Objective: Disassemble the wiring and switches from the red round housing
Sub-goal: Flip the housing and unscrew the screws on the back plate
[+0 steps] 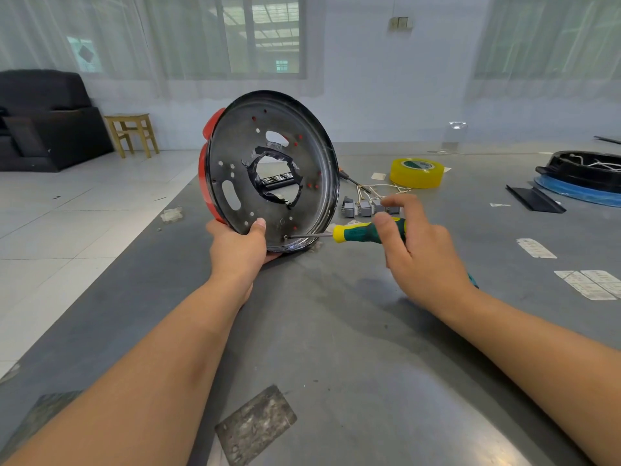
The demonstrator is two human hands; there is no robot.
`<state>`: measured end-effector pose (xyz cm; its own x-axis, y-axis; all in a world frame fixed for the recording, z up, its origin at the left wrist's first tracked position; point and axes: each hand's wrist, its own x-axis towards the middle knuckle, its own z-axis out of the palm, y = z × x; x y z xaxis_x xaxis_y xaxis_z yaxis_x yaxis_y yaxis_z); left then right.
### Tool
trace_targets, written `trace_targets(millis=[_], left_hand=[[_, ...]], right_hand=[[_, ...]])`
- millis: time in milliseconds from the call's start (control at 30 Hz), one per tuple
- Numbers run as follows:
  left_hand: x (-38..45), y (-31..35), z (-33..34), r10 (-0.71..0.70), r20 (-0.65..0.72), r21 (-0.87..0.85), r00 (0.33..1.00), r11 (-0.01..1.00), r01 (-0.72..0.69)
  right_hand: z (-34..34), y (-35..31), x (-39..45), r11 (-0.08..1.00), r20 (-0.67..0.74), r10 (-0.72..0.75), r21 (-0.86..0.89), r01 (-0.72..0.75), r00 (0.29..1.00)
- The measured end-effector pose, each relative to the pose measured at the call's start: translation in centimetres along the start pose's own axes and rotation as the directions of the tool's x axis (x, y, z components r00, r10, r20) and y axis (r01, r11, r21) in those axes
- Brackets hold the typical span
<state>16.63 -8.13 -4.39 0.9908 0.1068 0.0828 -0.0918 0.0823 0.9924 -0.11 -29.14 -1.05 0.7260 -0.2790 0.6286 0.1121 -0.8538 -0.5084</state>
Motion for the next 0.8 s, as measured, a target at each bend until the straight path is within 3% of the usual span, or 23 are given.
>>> trace_targets(millis=[133,300,467,567,800], left_hand=[[-0.2,0.1,0.3,-0.008,-0.016,-0.032,1.0,0.999,0.008],[-0.4,0.3,0.3,-0.01,-0.015,-0.04,1.0,0.999,0.01],[-0.5,0.4,0.2,-0.013,-0.013,-0.048,1.0,0.999,0.013],[-0.4,0.3,0.2,-0.009,-0.019,-0.035,1.0,0.999,0.008],[-0.2,0.2,0.3,-0.005,-0.017,-0.049,1.0,0.999,0.004]], right_hand=[[0.0,-0.5,-0.7,0.99,0.039,-0.119,0.083,0.115,0.992],[0.1,-0.5,-0.4,0.998,0.004,-0.065,0.018,0.065,0.998],[0.1,-0.8,-0.7,0.988,0.021,-0.062,0.141,0.058,0.998],[0.0,-0.6,-0.6,0.995,0.022,-0.064,0.08,0.062,0.998],[0.1,-1.0,-0.7,0.991,0.017,-0.071,0.116,0.069,0.997]])
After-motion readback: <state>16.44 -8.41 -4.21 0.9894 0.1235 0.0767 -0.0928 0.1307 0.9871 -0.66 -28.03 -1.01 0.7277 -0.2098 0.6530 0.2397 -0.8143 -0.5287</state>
